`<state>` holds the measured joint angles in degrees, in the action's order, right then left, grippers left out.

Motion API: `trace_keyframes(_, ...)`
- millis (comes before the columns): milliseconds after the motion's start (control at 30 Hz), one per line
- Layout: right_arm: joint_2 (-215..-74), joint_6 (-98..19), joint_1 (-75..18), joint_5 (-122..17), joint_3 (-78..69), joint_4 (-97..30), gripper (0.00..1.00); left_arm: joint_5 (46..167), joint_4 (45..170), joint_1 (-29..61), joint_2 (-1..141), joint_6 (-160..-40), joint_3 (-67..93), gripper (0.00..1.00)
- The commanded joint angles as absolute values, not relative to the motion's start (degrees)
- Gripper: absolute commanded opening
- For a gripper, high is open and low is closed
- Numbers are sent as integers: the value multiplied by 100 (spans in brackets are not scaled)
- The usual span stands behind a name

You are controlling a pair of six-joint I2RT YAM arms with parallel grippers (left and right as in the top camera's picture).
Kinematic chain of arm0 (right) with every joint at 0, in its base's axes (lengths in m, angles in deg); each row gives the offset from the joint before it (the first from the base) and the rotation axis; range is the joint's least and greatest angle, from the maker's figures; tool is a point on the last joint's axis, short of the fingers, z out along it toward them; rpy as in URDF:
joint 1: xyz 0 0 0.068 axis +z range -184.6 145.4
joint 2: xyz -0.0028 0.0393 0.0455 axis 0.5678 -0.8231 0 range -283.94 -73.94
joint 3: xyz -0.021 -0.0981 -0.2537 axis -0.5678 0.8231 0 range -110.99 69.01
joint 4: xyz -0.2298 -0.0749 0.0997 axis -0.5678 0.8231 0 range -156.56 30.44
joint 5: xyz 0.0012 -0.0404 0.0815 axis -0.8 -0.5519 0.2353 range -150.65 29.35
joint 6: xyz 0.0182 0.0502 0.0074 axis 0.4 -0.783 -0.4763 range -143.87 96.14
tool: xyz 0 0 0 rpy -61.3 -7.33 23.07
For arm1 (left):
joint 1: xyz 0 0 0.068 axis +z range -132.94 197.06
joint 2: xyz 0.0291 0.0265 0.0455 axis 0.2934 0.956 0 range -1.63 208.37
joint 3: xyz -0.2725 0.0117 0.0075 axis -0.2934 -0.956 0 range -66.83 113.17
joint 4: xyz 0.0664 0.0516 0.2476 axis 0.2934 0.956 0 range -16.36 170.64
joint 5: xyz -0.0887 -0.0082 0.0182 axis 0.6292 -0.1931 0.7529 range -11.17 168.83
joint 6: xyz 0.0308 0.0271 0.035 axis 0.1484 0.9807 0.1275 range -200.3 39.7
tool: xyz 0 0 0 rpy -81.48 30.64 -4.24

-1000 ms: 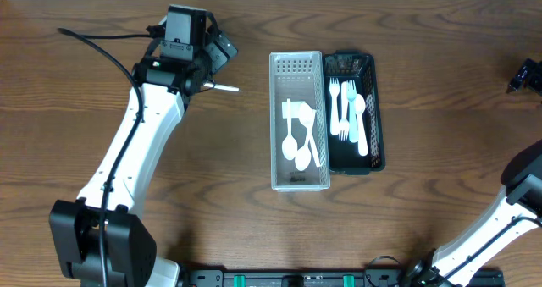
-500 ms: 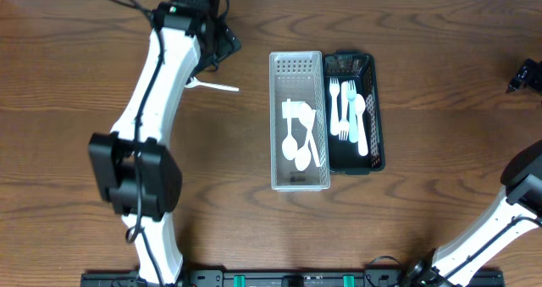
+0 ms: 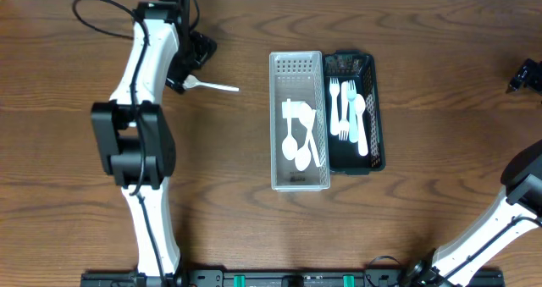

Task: Pack container
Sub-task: 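Move left gripper back to the last white spoon at top left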

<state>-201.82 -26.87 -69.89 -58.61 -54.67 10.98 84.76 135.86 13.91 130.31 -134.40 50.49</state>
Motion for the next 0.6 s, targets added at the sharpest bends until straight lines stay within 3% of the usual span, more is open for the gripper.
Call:
trace_keyframes(0,-20040,-2768,-6989,-5874,-5456,1100,99,8612,13645,1301,13197,-13701,5106,98)
trace_keyframes(567,-20040,-2768,-6989,-5874,-5456,1102,99,8590,13616,1286,13396,-14295,5106,98)
